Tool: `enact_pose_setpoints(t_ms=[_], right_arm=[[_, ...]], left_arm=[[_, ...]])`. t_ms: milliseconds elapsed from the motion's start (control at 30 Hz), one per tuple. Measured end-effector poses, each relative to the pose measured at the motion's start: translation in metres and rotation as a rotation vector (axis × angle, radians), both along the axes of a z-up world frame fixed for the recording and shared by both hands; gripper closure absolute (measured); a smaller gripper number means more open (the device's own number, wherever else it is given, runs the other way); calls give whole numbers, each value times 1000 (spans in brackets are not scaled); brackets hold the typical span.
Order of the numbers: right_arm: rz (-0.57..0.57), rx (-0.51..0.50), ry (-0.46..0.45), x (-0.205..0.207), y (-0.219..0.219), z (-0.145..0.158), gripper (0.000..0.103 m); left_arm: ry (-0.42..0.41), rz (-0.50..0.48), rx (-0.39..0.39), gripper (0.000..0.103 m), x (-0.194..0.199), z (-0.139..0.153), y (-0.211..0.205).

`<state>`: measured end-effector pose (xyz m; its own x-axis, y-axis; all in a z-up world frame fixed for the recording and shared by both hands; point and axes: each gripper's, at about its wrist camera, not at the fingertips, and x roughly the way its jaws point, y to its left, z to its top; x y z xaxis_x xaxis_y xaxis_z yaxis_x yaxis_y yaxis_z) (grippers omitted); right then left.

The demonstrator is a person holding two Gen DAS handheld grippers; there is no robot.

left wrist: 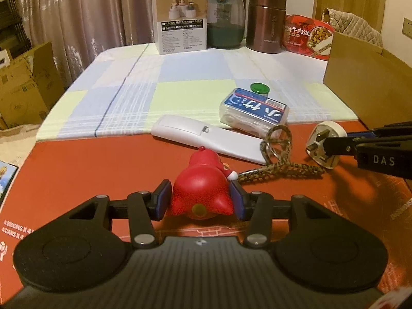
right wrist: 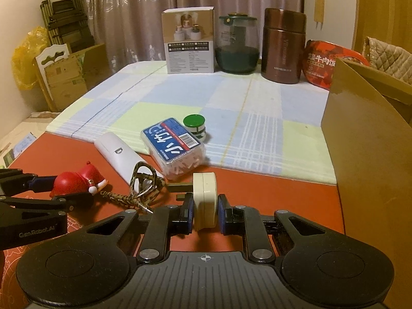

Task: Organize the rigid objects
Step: 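Carry the tape roll and red toy over the cardboard box with both tools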

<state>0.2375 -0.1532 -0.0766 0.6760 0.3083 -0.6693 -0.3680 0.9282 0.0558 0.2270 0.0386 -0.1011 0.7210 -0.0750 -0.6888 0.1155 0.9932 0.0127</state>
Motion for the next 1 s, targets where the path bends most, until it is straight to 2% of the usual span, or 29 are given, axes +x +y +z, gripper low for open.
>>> enact_pose_setpoints(t_ms=[167,333,467,767,1000], right_arm=[[-2,0,0,-6,-3,6,88],[-11,7,1,-14,-7,12,88],[-22,16,4,-26,-12,17,88],[-57,28,0,-60,-27,39,88],[-97,51,-28,-88,-47,73,88]], left_arm=[[27,12,-99,60,-2,3,7],[44,20,-147,60,-10,6,9],[45,19,-161,60,-20,10,7],[26,22,-139,60,-41,34,-4],[4,5,-166,60,-66,65,-25]])
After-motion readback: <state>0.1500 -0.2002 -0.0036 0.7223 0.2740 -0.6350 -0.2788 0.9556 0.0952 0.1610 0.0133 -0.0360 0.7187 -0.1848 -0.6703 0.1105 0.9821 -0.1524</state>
